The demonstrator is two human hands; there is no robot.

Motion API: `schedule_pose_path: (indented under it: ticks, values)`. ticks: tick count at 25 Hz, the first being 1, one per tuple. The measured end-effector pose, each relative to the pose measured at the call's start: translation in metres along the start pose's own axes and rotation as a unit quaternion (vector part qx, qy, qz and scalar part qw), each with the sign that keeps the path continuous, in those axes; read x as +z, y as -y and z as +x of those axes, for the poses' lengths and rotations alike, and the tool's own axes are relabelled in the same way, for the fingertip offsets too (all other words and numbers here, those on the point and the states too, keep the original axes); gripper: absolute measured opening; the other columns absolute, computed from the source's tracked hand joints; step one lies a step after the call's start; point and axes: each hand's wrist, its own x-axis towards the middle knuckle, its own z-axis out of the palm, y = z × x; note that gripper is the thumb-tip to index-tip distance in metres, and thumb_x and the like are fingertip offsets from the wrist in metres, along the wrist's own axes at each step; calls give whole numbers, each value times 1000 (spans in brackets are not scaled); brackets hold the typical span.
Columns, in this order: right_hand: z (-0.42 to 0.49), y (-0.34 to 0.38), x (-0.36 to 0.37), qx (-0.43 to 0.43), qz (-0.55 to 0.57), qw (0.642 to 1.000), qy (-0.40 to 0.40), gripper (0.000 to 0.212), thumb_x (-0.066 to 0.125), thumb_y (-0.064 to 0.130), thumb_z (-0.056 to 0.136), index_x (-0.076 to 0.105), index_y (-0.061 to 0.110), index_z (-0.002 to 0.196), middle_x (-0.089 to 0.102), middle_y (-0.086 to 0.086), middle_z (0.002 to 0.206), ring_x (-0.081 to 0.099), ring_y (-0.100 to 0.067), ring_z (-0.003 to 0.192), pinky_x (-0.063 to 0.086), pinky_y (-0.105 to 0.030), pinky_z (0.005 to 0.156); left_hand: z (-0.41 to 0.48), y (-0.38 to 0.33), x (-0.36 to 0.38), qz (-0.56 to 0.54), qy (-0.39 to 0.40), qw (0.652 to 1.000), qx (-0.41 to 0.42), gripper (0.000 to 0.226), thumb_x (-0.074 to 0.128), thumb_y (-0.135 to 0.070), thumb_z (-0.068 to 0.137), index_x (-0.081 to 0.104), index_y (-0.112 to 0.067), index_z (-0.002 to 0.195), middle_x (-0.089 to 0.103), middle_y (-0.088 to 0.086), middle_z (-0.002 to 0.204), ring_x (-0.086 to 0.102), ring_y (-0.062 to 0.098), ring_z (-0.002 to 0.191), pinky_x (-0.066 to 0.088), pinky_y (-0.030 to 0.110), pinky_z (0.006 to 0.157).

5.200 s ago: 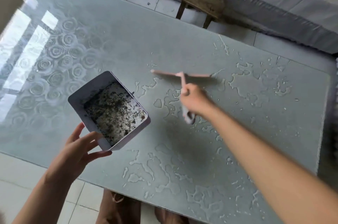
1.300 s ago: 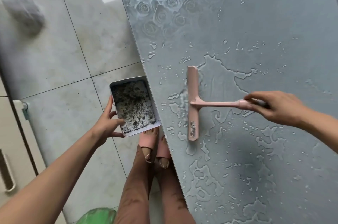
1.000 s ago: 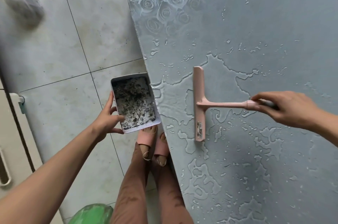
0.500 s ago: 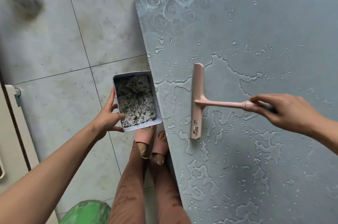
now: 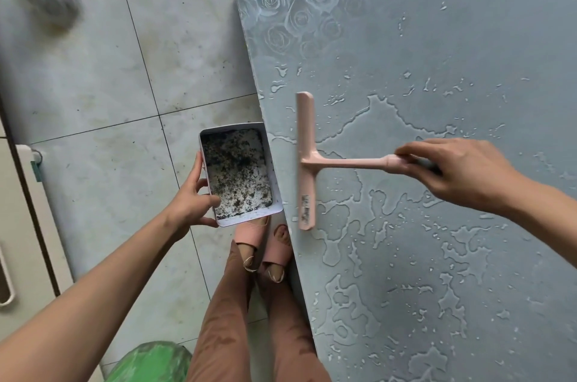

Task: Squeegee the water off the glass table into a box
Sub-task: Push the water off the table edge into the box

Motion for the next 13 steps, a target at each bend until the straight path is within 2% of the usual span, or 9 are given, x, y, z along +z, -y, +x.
schedule_pose_path:
  ticks: [3,7,10,13]
  values:
    - [-7,-8,-3,30,-17,999,9,47,31,67,83,63,37,100,68,10,88,65,-25,81,40,-28,54,0,1,0,-1,-1,1000,2,106,48,17,82,6,-59,143,45,2,136,58,29,110,58,53,70]
    - [26,28,19,12,-1,1000,20,37,40,58,90,63,33,107,68,8,97,64,-27,90,44,-32,61,2,3,0,0,-9,1000,1,105,49,16,82,7,-58,144,44,1,136,58,29,111,58,51,70]
    - [43,44,14,-28,-32,999,10,32,41,54,92,61,32,107,68,6,97,64,-27,89,39,-31,59,5,2,0,-1,-11,1000,1,105,49,16,82,8,-58,144,44,2,137,58,29,110,59,50,67]
    - [54,24,-21,24,-30,999,4,31,47,55,90,61,35,109,70,-1,101,64,-30,91,35,-31,61,8,-5,-4,-4,-8,1000,1,105,49,16,82,8,-58,144,45,3,136,58,29,110,59,49,66]
